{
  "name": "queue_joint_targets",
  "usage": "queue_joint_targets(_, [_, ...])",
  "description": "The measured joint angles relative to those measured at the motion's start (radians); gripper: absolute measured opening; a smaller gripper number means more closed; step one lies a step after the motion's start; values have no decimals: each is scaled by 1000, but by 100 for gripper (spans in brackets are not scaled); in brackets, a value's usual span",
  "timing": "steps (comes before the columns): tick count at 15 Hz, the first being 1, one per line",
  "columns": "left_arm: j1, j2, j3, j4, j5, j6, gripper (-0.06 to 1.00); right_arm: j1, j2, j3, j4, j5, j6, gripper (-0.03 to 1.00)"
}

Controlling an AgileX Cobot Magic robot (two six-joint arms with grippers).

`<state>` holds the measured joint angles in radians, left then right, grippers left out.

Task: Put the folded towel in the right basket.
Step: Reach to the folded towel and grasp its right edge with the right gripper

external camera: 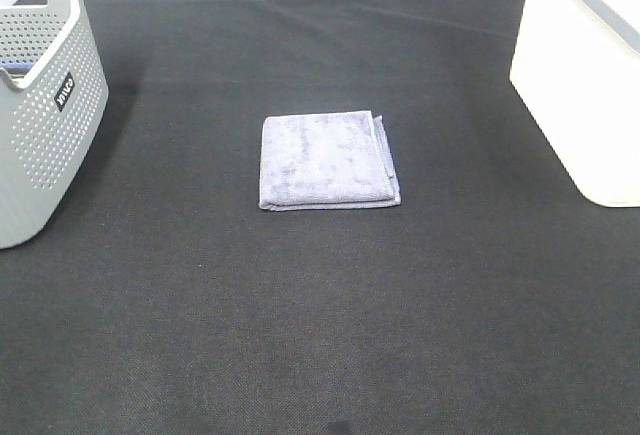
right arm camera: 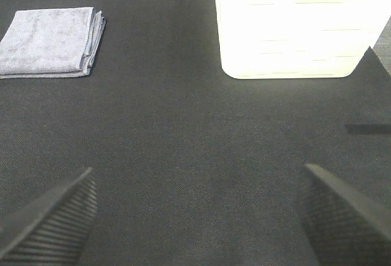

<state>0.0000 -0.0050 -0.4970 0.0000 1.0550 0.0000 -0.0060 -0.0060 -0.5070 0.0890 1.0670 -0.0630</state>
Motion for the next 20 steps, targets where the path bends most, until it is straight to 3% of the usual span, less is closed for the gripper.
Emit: queue_joint_targets(20, [0, 0, 0, 0, 0, 0, 97, 0, 0, 0, 0, 0, 0, 83])
